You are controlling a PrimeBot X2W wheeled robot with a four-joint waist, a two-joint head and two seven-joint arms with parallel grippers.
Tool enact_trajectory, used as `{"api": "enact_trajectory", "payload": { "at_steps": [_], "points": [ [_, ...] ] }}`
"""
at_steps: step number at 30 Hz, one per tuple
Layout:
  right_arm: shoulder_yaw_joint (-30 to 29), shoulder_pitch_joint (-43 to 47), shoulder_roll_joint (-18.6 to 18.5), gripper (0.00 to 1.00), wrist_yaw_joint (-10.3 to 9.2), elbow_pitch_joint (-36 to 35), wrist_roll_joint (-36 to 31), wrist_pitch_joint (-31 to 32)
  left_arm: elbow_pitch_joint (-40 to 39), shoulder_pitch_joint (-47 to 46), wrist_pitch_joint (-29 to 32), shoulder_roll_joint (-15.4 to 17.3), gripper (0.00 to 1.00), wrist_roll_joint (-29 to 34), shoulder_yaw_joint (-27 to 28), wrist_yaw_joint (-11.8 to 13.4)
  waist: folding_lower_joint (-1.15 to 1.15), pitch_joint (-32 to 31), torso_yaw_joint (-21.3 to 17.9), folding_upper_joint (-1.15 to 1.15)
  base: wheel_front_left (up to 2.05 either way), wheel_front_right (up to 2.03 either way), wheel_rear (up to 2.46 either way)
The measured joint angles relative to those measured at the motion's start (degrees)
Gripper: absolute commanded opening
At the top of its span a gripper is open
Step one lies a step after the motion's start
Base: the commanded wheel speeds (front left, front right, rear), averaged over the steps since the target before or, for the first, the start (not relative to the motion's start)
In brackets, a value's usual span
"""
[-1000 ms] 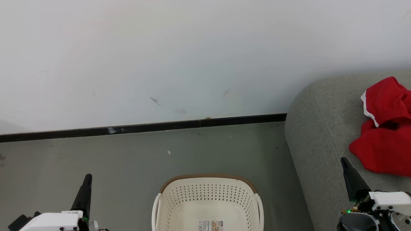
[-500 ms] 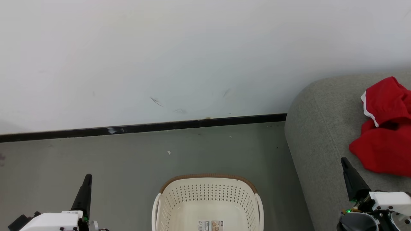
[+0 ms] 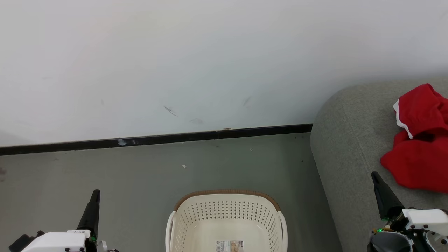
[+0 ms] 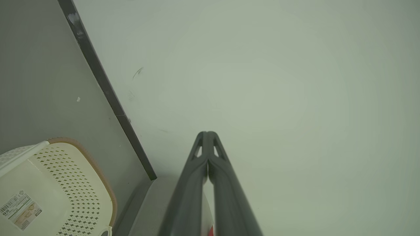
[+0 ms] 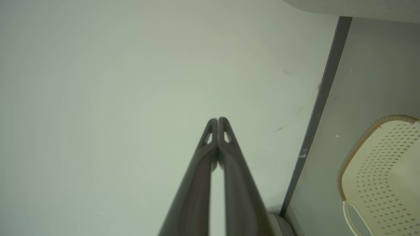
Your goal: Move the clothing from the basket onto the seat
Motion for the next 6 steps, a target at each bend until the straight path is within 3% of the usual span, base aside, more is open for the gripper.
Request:
{"api": "enact_trajectory", "payload": {
  "at_steps": [6],
  "points": [
    [0.0, 0.0, 0.0, 0.0, 0.0, 0.0, 0.0, 0.0, 0.0, 0.0, 0.0, 0.0, 0.0, 0.0, 0.0, 0.0, 0.0, 0.0, 0.0, 0.0, 0.0, 0.0, 0.0]
  ]
}}
